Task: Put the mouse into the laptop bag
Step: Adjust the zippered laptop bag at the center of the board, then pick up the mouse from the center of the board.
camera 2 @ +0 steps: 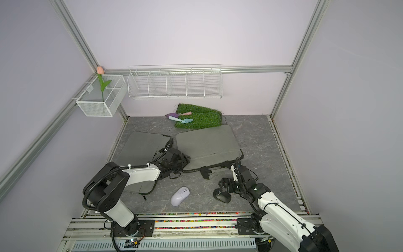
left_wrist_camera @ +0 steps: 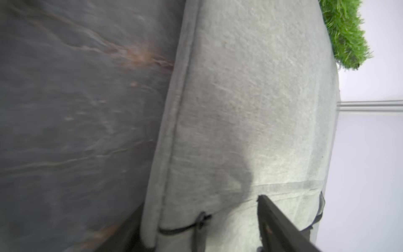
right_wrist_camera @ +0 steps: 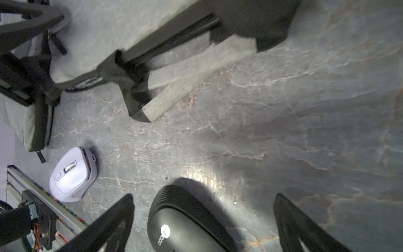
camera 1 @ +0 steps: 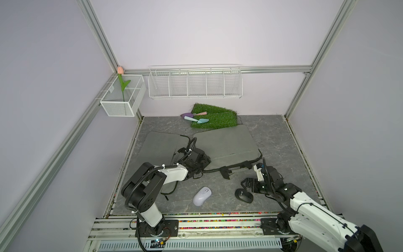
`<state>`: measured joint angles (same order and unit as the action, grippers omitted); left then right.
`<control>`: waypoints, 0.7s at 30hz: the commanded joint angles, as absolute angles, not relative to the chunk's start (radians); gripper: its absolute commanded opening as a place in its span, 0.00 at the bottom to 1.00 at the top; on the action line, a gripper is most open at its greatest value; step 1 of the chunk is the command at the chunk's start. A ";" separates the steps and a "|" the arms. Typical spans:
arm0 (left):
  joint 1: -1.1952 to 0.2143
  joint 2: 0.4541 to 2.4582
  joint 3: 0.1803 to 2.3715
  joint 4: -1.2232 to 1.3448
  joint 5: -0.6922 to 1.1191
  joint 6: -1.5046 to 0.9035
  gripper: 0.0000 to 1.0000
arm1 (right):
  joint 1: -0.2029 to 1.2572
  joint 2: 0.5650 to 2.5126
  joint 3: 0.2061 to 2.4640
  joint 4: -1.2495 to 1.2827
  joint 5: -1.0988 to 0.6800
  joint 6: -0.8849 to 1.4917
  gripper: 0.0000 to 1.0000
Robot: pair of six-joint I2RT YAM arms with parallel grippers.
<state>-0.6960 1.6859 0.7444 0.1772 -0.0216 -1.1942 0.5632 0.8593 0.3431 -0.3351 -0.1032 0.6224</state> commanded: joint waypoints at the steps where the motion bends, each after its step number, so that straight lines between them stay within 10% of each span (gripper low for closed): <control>1: -0.749 1.730 0.747 0.136 -0.001 -1.237 0.65 | 0.657 0.889 0.324 -0.319 -0.033 0.672 0.99; 21: -0.922 1.597 0.712 0.101 -0.048 -1.262 0.68 | 1.098 1.035 0.432 -0.483 0.237 0.798 0.98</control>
<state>-0.9169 1.6100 0.7265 0.0982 -0.0479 -1.2583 1.0512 0.9745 0.3935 -0.4503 0.1608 0.7540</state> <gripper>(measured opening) 0.664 0.980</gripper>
